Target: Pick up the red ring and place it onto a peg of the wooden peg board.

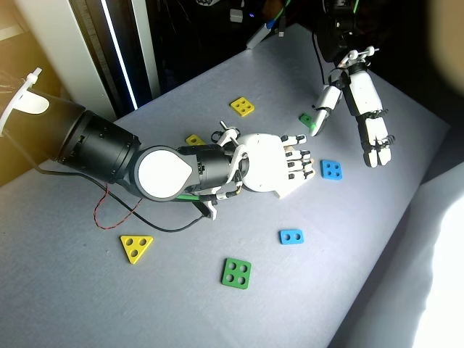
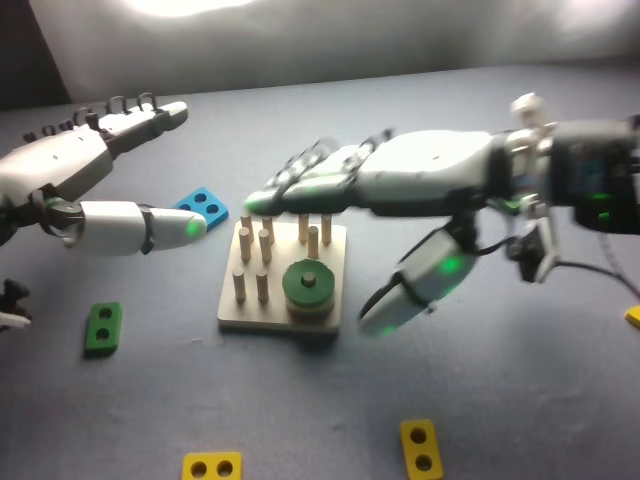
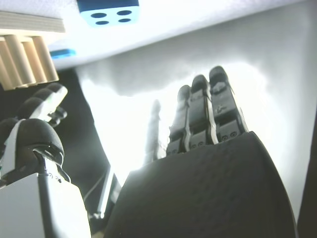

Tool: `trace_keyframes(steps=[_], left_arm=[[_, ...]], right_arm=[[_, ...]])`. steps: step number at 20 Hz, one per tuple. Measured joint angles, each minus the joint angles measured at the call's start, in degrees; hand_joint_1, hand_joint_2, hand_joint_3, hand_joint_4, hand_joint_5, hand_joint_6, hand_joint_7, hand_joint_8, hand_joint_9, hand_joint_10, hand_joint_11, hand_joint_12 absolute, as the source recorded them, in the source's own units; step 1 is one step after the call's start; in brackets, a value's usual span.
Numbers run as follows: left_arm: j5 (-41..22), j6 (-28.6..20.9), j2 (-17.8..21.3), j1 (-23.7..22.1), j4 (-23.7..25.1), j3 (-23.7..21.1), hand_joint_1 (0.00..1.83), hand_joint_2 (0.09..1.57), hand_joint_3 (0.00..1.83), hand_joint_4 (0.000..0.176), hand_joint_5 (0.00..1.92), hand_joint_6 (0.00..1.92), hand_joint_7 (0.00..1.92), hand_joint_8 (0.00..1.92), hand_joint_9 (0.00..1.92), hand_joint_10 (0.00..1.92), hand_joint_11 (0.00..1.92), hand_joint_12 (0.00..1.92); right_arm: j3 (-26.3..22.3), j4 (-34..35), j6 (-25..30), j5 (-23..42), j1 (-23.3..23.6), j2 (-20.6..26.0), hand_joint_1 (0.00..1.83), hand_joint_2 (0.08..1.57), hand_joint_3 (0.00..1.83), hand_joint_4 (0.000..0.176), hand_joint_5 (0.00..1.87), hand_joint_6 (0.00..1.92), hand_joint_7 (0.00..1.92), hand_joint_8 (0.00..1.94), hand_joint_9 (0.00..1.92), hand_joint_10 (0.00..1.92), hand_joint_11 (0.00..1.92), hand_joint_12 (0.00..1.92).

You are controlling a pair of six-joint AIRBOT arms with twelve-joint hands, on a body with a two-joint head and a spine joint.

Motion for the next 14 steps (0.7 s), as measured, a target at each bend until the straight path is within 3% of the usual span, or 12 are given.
trace_keyframes(steps=[2, 3, 5, 6, 7, 8, 9, 10, 11, 12, 13, 14], left_arm=[[-0.94, 0.07, 0.61, 0.20, -0.59, -0.52, 0.46, 0.94, 0.00, 0.172, 0.06, 0.00, 0.00, 0.00, 0.00, 0.00, 0.00, 0.00], [-2.27, -0.07, 1.20, 0.52, -1.05, -1.18, 0.46, 0.94, 0.00, 0.157, 0.05, 0.00, 0.00, 0.00, 0.00, 0.00, 0.00, 0.00], [-4.57, -0.33, 2.45, 1.51, -0.98, -2.82, 0.46, 0.95, 0.00, 0.169, 0.04, 0.00, 0.00, 0.00, 0.00, 0.00, 0.00, 0.00], [-5.90, -0.70, 3.30, 1.75, -0.85, -4.09, 0.43, 0.95, 0.00, 0.150, 0.03, 0.00, 0.00, 0.00, 0.00, 0.00, 0.00, 0.00], [-7.74, -0.87, 4.35, 2.03, -0.57, -5.33, 0.45, 0.98, 0.01, 0.129, 0.04, 0.00, 0.00, 0.00, 0.00, 0.00, 0.00, 0.00], [-10.21, -0.94, 5.79, 2.40, -0.28, -6.82, 0.45, 0.99, 0.01, 0.136, 0.03, 0.00, 0.00, 0.00, 0.00, 0.00, 0.00, 0.00], [-11.15, -0.92, 6.34, 2.54, -0.28, -7.41, 0.45, 0.99, 0.01, 0.136, 0.03, 0.00, 0.00, 0.00, 0.00, 0.00, 0.00, 0.00], [-15.39, -0.96, 8.74, 3.48, -0.28, -9.40, 0.49, 1.02, 0.02, 0.115, 0.03, 0.00, 0.00, 0.00, 0.00, 0.00, 0.00, 0.00], [-18.32, -0.98, 10.49, 4.22, -0.66, -10.93, 0.51, 1.03, 0.02, 0.123, 0.02, 0.00, 0.00, 0.00, 0.00, 0.00, 0.00, 0.00], [-21.90, -0.96, 12.33, 5.20, -0.94, -12.55, 0.50, 1.03, 0.02, 0.126, 0.00, 0.00, 0.00, 0.00, 0.00, 0.00, 0.00, 0.00], [-24.76, -0.96, 13.75, 5.86, -1.05, -13.77, 0.47, 1.03, 0.01, 0.145, 0.00, 0.00, 0.01, 0.00, 0.00, 0.00, 0.00, 0.00], [-28.72, -0.92, 15.65, 7.06, -1.05, -15.61, 0.45, 1.03, 0.01, 0.114, 0.00, 0.00, 0.07, 0.02, 0.04, 0.01, 0.00, 0.00]], right_arm=[[-1.49, 8.37, -4.87, 0.57, -1.64, 3.56, 0.78, 0.86, 0.00, 0.118, 0.00, 0.00, 0.00, 0.00, 0.00, 0.00, 0.00, 0.00], [-2.36, 14.36, -8.22, 0.90, -2.84, 5.88, 0.83, 0.86, 0.00, 0.122, 0.00, 0.00, 0.00, 0.00, 0.00, 0.00, 0.00, 0.00], [-4.66, 22.56, -13.70, 1.53, -4.09, 9.70, 0.76, 0.87, 0.00, 0.120, 0.00, 0.00, 0.00, 0.00, 0.00, 0.00, 0.00, 0.00], [-6.45, 26.77, -16.96, 3.19, -4.76, 11.78, 0.69, 0.86, 0.00, 0.146, 0.00, 0.00, 0.00, 0.00, 0.00, 0.00, 0.00, 0.00], [-7.96, 30.32, -18.97, 5.53, -5.46, 13.40, 0.61, 0.85, 0.00, 0.107, 0.00, 0.00, 0.00, 0.00, 0.00, 0.00, 0.00, 0.00], [-9.44, 34.01, -21.16, 8.68, -6.38, 14.99, 0.58, 0.88, 0.00, 0.084, 0.00, 0.00, 0.00, 0.00, 0.00, 0.00, 0.00, 0.00], [-9.97, 35.17, -21.57, 9.88, -6.80, 15.61, 0.58, 0.88, 0.00, 0.084, 0.00, 0.00, 0.00, 0.00, 0.00, 0.00, 0.00, 0.00], [-11.63, 38.97, -23.56, 14.14, -8.07, 17.70, 0.54, 0.85, 0.00, 0.085, 0.00, 0.00, 0.00, 0.00, 0.00, 0.00, 0.00, 0.00], [-12.74, 41.68, -25.29, 16.50, -8.87, 19.15, 0.55, 0.85, 0.00, 0.051, 0.00, 0.00, 0.00, 0.00, 0.00, 0.00, 0.04, 0.02], [-13.68, 44.65, -26.34, 19.47, -9.62, 20.92, 0.54, 0.84, 0.00, 0.065, 0.00, 0.00, 0.00, 0.00, 0.00, 0.00, 0.03, 0.02], [-14.47, 47.10, -27.74, 22.14, -10.16, 22.34, 0.55, 0.92, 0.02, 0.110, 0.00, 0.00, 0.00, 0.00, 0.00, 0.00, 0.00, 0.00], [-15.56, 50.16, -28.87, 25.88, -10.84, 23.91, 0.54, 1.05, 0.07, 0.173, 0.00, 0.00, 0.00, 0.00, 0.00, 0.00, 0.00, 0.00]])
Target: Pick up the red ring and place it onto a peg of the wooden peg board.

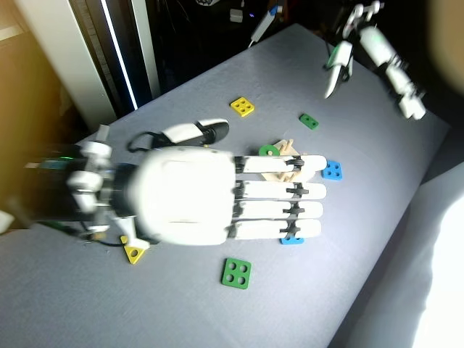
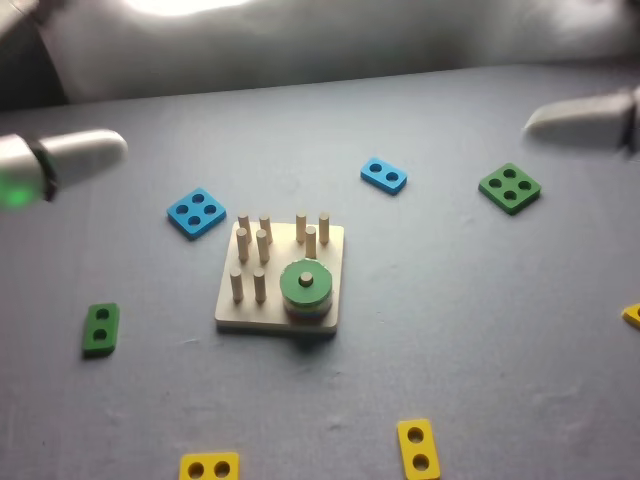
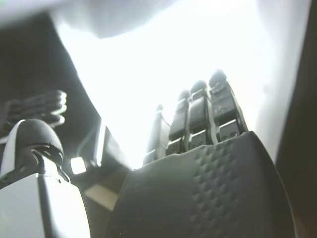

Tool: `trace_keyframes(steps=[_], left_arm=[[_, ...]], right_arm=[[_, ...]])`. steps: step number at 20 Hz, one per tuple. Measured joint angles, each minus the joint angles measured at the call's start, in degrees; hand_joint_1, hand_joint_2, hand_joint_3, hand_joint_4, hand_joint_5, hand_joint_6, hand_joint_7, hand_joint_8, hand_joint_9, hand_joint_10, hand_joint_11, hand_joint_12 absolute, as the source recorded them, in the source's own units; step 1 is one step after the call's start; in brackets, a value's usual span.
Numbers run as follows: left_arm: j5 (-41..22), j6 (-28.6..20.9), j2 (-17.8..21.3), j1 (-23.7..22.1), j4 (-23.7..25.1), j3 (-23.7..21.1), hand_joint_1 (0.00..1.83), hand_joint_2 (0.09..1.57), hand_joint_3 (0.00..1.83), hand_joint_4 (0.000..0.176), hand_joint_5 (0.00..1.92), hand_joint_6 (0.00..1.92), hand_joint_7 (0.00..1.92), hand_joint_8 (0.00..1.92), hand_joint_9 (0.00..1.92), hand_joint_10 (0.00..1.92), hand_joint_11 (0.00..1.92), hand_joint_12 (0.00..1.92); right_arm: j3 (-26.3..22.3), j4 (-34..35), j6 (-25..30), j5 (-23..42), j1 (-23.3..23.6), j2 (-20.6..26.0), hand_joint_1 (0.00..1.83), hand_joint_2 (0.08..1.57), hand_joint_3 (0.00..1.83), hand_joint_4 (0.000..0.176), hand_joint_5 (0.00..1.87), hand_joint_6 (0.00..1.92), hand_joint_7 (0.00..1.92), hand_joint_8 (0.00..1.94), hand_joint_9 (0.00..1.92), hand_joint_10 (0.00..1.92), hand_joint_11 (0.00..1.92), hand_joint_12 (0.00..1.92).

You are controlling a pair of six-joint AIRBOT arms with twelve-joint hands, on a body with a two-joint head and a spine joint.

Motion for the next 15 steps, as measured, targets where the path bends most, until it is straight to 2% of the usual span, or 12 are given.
trace_keyframes(steps=[1, 2, 3, 4, 5, 6, 8, 9, 10, 11, 14, 15], left_arm=[[-2.43, 0.09, 1.22, 0.68, 0.02, -1.16, 0.45, 1.03, 0.01, 0.114, 0.00, 0.00, 0.07, 0.02, 0.04, 0.01, 0.00, 0.00], [-5.55, 0.55, 2.54, 1.36, 0.46, -2.49, 0.46, 1.00, 0.00, 0.145, 0.01, 0.00, 0.07, 0.02, 0.04, 0.01, 0.00, 0.00], [-8.61, 1.03, 3.96, 2.05, 0.66, -3.85, 0.44, 1.12, 0.04, 0.175, 0.02, 0.00, 0.05, 0.00, 0.00, 0.00, 0.00, 0.00], [-10.36, 1.46, 4.92, 2.58, 0.76, -4.59, 0.44, 1.12, 0.04, 0.175, 0.02, 0.00, 0.05, 0.00, 0.00, 0.00, 0.00, 0.00], [-12.26, 1.84, 5.95, 2.93, 0.70, -5.42, 0.50, 1.16, 0.02, 0.176, 0.07, 0.01, 0.11, 0.00, 0.04, 0.00, 0.00, 0.00], [-14.08, 2.40, 7.02, 2.99, 0.92, -6.16, 0.56, 1.09, 0.00, 0.112, 0.07, 0.00, 0.15, 0.01, 0.09, 0.02, 0.02, 0.01], [-16.20, 2.89, 8.28, 2.99, 1.44, -6.84, 0.51, 1.11, 0.00, 0.127, 0.08, 0.01, 0.14, 0.01, 0.08, 0.01, 0.02, 0.01], [-16.87, 2.93, 8.90, 2.99, 1.86, -7.30, 0.28, 1.20, 0.01, 0.115, 0.12, 0.01, 0.17, 0.00, 0.10, 0.01, 0.05, 0.04], [-17.33, 3.13, 9.27, 2.99, 2.54, -7.50, 0.22, 1.24, 0.00, 0.107, 0.13, 0.00, 0.17, 0.01, 0.12, 0.00, 0.01, 0.25], [-17.94, 3.19, 9.73, 2.99, 3.13, -8.02, 0.19, 1.25, 0.00, 0.048, 0.09, 0.00, 0.17, 0.00, 0.15, 0.01, 0.00, 0.40], [-18.97, 3.69, 10.08, 3.02, 3.78, -8.00, 0.16, 1.29, 0.00, 0.022, 0.07, 0.01, 0.14, 0.00, 0.13, 0.00, 0.00, 0.29], [-19.39, 3.43, 10.58, 3.26, 3.54, -8.00, 0.01, 1.37, 0.02, 0.040, 0.12, 0.02, 0.09, 0.00, 0.07, 0.01, 0.00, 0.14]], right_arm=[[-0.70, 1.38, -0.68, 2.34, -0.35, 0.94, 0.54, 1.05, 0.07, 0.173, 0.00, 0.00, 0.00, 0.00, 0.00, 0.00, 0.00, 0.00], [-1.70, 2.29, -1.73, 5.16, -0.66, 2.21, 0.50, 1.08, 0.08, 0.175, 0.00, 0.00, 0.00, 0.00, 0.00, 0.00, 0.00, 0.00], [-3.08, 2.56, -2.84, 7.61, -0.66, 3.58, 0.45, 1.09, 0.08, 0.141, 0.00, 0.00, 0.00, 0.00, 0.00, 0.00, 0.00, 0.00], [-3.82, 2.23, -3.72, 9.03, -0.66, 4.44, 0.45, 1.09, 0.08, 0.141, 0.00, 0.00, 0.00, 0.00, 0.00, 0.00, 0.00, 0.00], [-4.61, 1.92, -4.33, 10.71, -0.66, 5.55, 0.36, 1.11, 0.08, 0.123, 0.00, 0.00, 0.00, 0.00, 0.00, 0.00, 0.00, 0.00], [-5.53, 1.88, -5.27, 12.07, -0.66, 6.93, 0.21, 1.21, 0.11, 0.148, 0.01, 0.00, 0.00, 0.00, 0.00, 0.00, 0.00, 0.00], [-6.38, 2.27, -6.49, 14.12, -0.66, 8.57, 0.32, 1.19, 0.10, 0.136, 0.01, 0.01, 0.03, 0.01, 0.00, 0.00, 0.00, 0.00], [-6.62, 2.73, -7.15, 15.67, -0.66, 9.22, 0.45, 1.14, 0.05, 0.154, 0.00, 0.00, 0.08, 0.00, 0.08, 0.01, 0.05, 0.05], [-6.91, 3.23, -7.19, 16.57, -0.66, 9.66, 0.40, 1.14, 0.00, 0.146, 0.00, 0.00, 0.10, 0.00, 0.11, 0.00, 0.01, 0.23], [-6.93, 3.28, -7.32, 17.27, -0.66, 9.77, 0.20, 1.16, 0.00, 0.117, 0.00, 0.00, 0.09, 0.00, 0.12, 0.00, 0.00, 0.31], [-7.15, 3.19, -8.31, 18.25, -0.83, 9.77, 0.22, 1.28, 0.03, 0.095, 0.02, 0.00, 0.12, 0.00, 0.16, 0.01, 0.00, 0.52], [-7.48, 4.15, -8.31, 20.00, -1.68, 10.14, 0.11, 1.34, 0.01, 0.040, 0.37, 0.67, 0.40, 0.06, 0.32, 0.06, 0.00, 0.97]])
